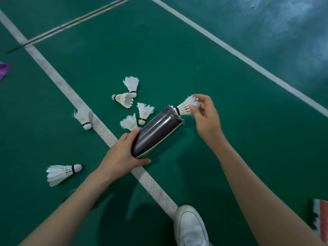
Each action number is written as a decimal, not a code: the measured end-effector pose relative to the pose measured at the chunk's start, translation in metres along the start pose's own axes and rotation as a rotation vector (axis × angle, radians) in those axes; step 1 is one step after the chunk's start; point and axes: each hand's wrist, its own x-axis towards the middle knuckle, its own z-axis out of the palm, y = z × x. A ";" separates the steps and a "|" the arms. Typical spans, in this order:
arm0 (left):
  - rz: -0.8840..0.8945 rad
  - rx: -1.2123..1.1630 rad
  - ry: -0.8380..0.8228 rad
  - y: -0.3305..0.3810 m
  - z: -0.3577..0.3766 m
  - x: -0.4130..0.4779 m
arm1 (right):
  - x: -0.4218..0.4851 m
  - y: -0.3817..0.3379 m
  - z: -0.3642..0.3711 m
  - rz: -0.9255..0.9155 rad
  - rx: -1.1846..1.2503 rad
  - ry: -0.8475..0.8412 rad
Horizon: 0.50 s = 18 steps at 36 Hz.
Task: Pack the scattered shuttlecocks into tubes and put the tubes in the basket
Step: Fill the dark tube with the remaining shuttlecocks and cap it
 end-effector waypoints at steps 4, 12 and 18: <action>0.025 0.006 0.082 0.003 -0.004 0.000 | -0.014 -0.012 0.009 -0.105 -0.060 -0.114; -0.017 0.002 0.127 -0.008 -0.005 -0.009 | -0.026 -0.030 0.037 -0.182 -0.343 -0.331; -0.147 -0.022 0.069 -0.028 -0.011 0.002 | 0.006 -0.026 0.062 0.076 -0.113 -0.387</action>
